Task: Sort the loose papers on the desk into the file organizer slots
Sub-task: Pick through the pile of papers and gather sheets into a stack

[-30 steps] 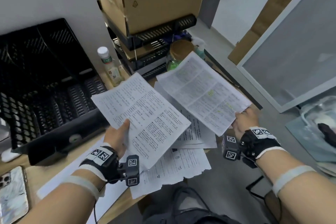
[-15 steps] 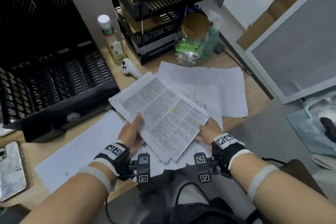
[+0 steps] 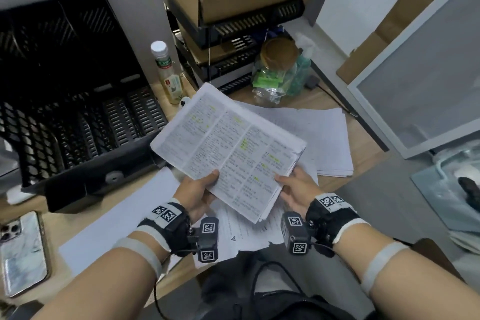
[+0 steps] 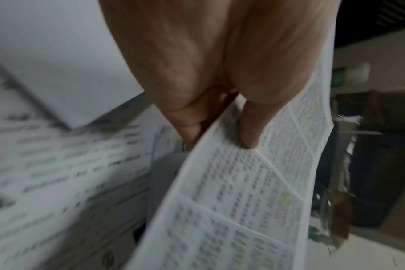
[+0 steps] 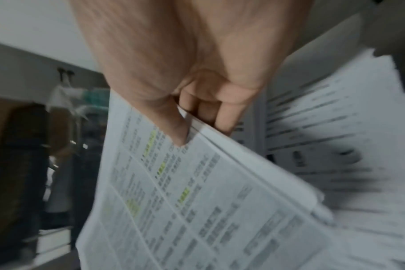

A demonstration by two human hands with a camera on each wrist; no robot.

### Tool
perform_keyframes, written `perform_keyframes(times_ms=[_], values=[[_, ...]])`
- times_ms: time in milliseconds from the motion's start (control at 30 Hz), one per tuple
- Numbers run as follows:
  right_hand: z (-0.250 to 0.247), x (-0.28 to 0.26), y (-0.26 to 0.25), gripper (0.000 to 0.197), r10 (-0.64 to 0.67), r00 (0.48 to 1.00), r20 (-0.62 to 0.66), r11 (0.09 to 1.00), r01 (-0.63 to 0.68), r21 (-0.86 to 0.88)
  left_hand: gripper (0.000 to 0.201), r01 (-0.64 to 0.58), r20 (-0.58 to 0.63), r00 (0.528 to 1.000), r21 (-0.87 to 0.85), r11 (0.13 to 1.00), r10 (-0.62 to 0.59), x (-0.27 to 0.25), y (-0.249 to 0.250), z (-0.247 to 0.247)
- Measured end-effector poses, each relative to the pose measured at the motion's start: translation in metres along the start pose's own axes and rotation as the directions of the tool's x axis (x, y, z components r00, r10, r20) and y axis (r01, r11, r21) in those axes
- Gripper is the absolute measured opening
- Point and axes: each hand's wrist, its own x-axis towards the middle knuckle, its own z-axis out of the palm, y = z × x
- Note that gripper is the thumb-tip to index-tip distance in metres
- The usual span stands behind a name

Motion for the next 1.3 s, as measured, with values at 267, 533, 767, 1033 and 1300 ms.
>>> perform_keyframes(times_ms=[267, 533, 767, 1033, 1300], values=[[-0.037, -0.01, -0.071, 0.018, -0.371, 0.919, -0.132, 0.904, 0.325, -0.277, 0.035, -0.217, 0.1, 0.973, 0.078, 0.973, 0.209, -0.003, 0.076, -0.012], [-0.042, -0.02, -0.076, 0.018, -0.476, 0.873, -0.109, 0.852, 0.427, -0.304, 0.034, -0.422, 0.201, 0.906, 0.363, 0.831, 0.372, -0.007, 0.074, 0.023], [-0.052, -0.01, -0.049, 0.024, -0.404, 0.898, -0.173, 0.892, 0.345, -0.294, 0.046, -0.379, 0.151, 0.923, 0.499, 0.779, 0.353, 0.006, 0.035, 0.018], [-0.065, -0.004, -0.066, 0.023, -0.403, 0.913, -0.057, 0.863, 0.359, -0.354, 0.009, -0.313, 0.019, 0.912, 0.681, 0.662, 0.411, 0.015, 0.031, 0.029], [-0.001, -0.001, -0.182, 0.006, -0.322, 0.786, 0.528, 0.08, 0.579, -0.812, 0.046, -0.384, 0.244, 0.802, 0.91, 0.158, 0.546, -0.045, 0.151, 0.064]])
